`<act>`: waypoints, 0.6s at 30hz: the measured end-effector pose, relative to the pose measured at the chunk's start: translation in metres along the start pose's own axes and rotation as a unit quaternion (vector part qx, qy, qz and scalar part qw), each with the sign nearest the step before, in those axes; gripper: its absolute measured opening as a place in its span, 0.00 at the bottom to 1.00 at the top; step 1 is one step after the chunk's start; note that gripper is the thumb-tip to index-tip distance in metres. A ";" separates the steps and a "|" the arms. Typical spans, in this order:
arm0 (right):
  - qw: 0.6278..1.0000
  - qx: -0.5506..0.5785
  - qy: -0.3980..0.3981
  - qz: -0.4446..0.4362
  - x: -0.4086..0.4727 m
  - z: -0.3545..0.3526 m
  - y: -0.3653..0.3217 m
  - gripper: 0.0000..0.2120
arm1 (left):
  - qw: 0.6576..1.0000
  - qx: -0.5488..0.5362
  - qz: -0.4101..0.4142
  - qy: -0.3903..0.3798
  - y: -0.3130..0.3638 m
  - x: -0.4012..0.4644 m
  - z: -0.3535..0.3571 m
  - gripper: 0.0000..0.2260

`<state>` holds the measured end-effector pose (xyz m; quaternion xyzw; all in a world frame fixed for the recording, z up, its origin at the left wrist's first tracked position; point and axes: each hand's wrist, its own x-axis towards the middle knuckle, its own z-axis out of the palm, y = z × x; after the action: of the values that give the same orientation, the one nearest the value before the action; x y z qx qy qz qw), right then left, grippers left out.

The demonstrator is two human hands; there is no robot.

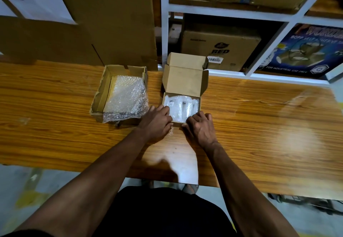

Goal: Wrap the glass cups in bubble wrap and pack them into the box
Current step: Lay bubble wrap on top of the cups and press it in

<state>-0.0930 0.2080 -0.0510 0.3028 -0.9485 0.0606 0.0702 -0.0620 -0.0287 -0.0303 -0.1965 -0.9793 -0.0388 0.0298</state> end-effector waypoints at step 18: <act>0.997 0.046 -0.037 0.041 -0.010 -0.001 0.012 0.13 | 0.995 -0.070 -0.013 -0.068 0.027 0.030 -0.017 0.12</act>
<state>-0.0914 0.2238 -0.0523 0.2687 -0.9583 0.0953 0.0190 -0.0783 0.0057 -0.0090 -0.1879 -0.9763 -0.0946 -0.0511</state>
